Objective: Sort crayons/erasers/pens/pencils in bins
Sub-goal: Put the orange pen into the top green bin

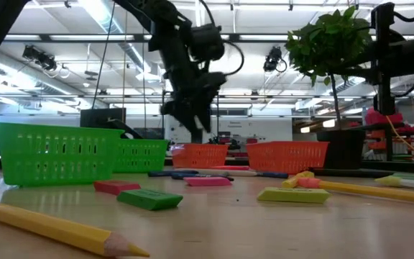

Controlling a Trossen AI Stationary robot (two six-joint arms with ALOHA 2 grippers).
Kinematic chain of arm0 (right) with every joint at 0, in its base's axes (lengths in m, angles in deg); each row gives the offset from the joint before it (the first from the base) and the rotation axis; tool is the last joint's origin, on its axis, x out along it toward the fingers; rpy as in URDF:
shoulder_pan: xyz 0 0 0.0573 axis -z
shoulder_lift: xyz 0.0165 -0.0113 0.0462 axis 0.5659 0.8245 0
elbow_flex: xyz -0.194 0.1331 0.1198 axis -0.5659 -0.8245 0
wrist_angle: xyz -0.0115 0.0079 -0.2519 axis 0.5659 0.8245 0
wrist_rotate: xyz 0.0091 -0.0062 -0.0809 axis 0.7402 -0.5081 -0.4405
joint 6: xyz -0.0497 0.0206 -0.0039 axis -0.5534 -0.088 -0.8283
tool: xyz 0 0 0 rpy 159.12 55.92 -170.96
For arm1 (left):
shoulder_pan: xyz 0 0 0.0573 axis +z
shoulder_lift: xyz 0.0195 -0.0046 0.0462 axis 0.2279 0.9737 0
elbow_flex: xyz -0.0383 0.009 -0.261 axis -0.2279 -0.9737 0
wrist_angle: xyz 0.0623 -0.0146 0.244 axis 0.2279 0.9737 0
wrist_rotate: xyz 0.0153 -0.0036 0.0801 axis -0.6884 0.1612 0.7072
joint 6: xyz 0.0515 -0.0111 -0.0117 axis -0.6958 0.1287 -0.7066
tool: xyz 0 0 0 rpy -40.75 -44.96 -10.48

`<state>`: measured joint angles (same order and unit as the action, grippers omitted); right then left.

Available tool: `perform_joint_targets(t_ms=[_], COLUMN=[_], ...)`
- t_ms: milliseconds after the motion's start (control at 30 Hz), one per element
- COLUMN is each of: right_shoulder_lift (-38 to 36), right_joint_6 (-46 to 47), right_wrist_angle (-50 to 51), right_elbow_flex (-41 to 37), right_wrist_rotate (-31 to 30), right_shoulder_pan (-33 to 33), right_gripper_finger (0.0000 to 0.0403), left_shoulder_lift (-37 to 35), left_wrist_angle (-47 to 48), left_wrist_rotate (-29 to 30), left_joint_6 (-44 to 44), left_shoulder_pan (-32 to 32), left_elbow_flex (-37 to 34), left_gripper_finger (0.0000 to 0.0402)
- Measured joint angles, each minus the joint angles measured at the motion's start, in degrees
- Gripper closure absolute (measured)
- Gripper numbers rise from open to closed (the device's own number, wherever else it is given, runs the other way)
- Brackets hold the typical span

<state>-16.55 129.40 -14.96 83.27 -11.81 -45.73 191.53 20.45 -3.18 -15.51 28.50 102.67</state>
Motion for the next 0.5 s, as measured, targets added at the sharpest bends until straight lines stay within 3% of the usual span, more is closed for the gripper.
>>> perform_joint_targets(t_ms=[267, 500], right_shoulder_lift=[0.0, 0.0], right_joint_6=[7.0, 8.6], right_wrist_angle=[2.4, 2.3], right_elbow_flex=[0.0, 0.0], right_wrist_rotate=[0.0, -0.1], right_shoulder_pan=[0.0, 0.0], right_gripper_finger=[0.0394, 0.0394], left_shoulder_lift=[3.5, 9.3], left_wrist_angle=[-10.2, -8.8], left_wrist_rotate=[1.7, 2.5], left_joint_6=[3.1, 3.4], left_shoulder_pan=[-1.7, -2.6], left_elbow_flex=[-0.9, -0.9], left_gripper_finger=[0.0192, 0.0205])
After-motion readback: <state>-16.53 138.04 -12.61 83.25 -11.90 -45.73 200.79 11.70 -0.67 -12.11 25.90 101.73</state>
